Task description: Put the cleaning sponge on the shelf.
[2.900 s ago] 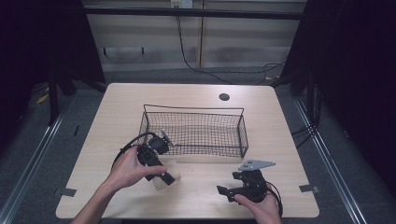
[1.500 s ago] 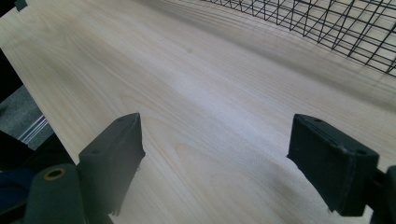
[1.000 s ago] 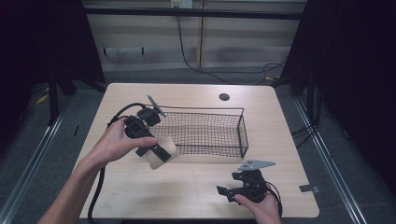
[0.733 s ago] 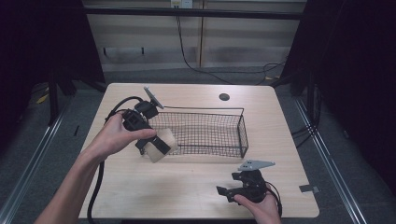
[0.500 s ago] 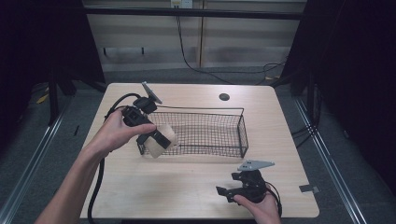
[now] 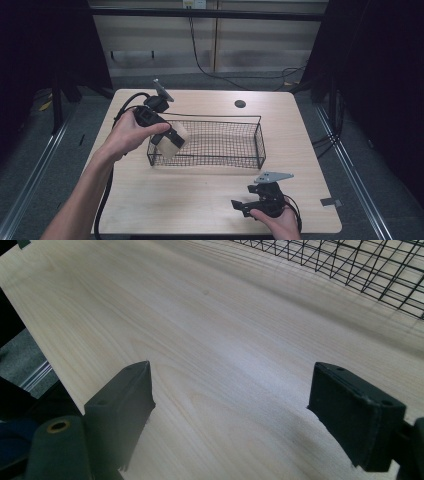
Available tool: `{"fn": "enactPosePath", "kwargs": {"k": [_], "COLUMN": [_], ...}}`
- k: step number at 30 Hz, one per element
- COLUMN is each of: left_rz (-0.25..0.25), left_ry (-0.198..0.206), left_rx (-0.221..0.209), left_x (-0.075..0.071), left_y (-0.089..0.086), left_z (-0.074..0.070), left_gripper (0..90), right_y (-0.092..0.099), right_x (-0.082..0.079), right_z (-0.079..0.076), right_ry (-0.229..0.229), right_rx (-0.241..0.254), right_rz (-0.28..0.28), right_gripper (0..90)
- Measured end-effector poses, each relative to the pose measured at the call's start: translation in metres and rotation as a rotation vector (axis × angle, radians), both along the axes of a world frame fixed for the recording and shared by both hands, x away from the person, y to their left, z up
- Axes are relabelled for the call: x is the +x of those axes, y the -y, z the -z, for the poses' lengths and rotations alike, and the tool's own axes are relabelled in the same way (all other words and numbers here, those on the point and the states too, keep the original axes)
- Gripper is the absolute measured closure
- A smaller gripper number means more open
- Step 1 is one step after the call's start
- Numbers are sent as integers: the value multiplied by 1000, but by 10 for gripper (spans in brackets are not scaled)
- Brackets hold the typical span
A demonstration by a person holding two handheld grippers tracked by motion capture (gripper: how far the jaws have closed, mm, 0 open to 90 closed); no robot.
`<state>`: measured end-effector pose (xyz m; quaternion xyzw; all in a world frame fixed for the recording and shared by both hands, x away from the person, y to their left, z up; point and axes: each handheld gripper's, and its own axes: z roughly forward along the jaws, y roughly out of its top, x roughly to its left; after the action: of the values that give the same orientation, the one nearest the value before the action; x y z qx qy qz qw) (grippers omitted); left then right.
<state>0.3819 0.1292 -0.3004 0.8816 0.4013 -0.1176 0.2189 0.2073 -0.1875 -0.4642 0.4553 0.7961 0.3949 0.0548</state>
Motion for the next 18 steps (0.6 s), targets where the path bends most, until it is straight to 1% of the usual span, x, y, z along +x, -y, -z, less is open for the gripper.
{"fn": "enactPosePath", "kwargs": {"k": [4, 7, 9, 11, 15, 18], "left_rz": [-26, -60, -75, -96, -113, -121], "left_ry": [-7, -2, -2, 5, 0, 5], "left_rx": [8, 23, 17, 26, 34, 47], "left_x": [7, 11, 14, 16, 20, 24], "left_y": [0, -1, -2, -3, -2, -4], "left_z": [1, 2, 2, 3, 6, 7], "left_gripper": [250, 250, 250, 250, 250, 250], "right_y": [0, 0, 0, 0, -1, 0], "right_x": [0, 0, 0, 0, 0, 0], "right_z": [0, 0, 0, 0, 0, 0], "right_ry": [-2, -1, -1, -1, -3, -2], "right_rx": [0, 1, 1, 0, 2, 1], "right_rz": [-2, 0, 0, -1, -2, -2], "right_gripper": [174, 174, 174, 174, 174, 174]}}
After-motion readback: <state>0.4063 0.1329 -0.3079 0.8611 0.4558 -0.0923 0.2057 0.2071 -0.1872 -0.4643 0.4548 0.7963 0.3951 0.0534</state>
